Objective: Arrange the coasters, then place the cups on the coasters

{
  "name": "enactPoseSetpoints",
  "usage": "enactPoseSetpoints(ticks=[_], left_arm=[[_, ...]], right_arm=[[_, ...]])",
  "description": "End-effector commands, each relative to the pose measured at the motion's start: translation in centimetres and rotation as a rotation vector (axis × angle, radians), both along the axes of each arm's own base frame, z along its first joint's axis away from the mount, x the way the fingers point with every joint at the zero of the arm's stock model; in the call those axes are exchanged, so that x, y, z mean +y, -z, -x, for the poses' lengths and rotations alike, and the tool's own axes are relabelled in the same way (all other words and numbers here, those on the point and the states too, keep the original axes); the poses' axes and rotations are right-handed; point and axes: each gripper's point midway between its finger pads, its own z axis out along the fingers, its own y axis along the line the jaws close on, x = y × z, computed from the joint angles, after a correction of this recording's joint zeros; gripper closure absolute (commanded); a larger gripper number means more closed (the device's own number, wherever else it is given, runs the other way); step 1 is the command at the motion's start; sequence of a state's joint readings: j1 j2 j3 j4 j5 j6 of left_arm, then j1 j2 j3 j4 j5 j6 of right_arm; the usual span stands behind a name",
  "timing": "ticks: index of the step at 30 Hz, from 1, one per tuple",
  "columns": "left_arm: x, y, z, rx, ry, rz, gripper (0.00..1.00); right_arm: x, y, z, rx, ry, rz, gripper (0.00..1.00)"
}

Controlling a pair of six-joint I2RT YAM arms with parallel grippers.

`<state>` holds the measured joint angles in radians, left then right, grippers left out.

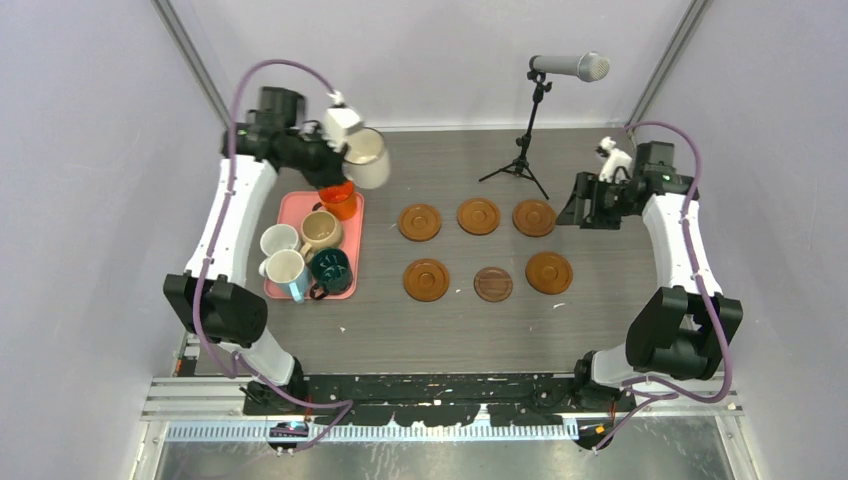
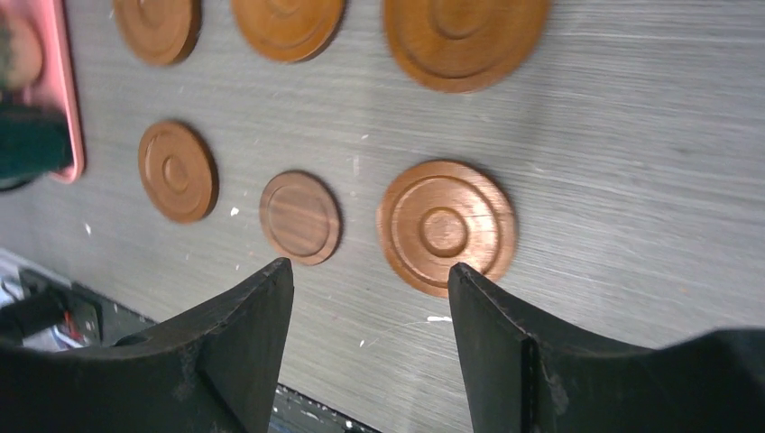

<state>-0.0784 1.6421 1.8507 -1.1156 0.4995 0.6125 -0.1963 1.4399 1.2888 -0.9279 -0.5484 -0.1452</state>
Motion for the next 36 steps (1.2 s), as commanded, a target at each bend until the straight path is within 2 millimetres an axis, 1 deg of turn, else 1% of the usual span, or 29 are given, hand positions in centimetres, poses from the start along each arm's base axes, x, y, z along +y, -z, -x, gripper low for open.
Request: enactPoseSetpoints(ticks=[1, 3, 7, 9, 13, 16, 18, 22, 25, 28, 32, 36], left_arm=[[-6.5, -1.7, 1.0, -0.052, -0.015, -0.011, 1.00], [-9.9, -0.9, 1.2, -0.059, -0.013, -0.040, 1.00], [-16.3, 0.9, 1.4, -0.045, -0.004, -0.052, 1.00], [-19.3, 1.6, 1.5, -0.025, 0.015, -0.029, 1.00], [-24.9, 3.3, 1.3, -0.033, 0.002, 0.010, 1.00], [-28.8, 4.6, 1.1, -0.063, -0.009, 0.031, 1.00], [-31.1, 5.1, 0.9, -0.069, 0.014, 0.047, 1.00], [-34.4, 6.1, -0.2, -0.035, -0.002, 0.109, 1.00], [-36.9, 6.6, -0.5, -0.015, 0.019, 0.176, 1.00], [-39.1, 6.4, -0.9, -0.064, 0.044, 0.222, 1.00], [-41.2, 6.4, -1.3, -0.106, 0.054, 0.240, 1.00], [-42.1, 7.2, -2.3, -0.123, 0.018, 0.241, 1.00]], right_arm=[[-3.6, -1.5, -1.1, -0.054, 0.196, -0.013, 0.31], [-4.6, -1.3, -1.1, -0.052, 0.232, -0.010, 0.31], [-5.3, -1.2, -1.1, -0.059, 0.257, 0.000, 0.31], [-5.7, -1.3, -1.2, -0.069, 0.269, 0.012, 0.31], [-5.9, -1.4, -1.2, -0.075, 0.278, 0.001, 0.30], [-6.1, -1.3, -1.3, -0.071, 0.285, -0.011, 0.29], [-6.4, -1.3, -1.3, -0.069, 0.299, -0.012, 0.28], [-6.4, -1.3, -1.2, -0.074, 0.307, -0.035, 0.22], [-6.5, -1.4, -1.1, -0.090, 0.309, -0.030, 0.18], [-6.6, -1.5, -1.1, -0.091, 0.335, -0.036, 0.18], [-7.4, -1.6, -1.4, -0.092, 0.376, -0.019, 0.17], [-8.0, -1.6, -1.6, -0.092, 0.418, -0.006, 0.17]])
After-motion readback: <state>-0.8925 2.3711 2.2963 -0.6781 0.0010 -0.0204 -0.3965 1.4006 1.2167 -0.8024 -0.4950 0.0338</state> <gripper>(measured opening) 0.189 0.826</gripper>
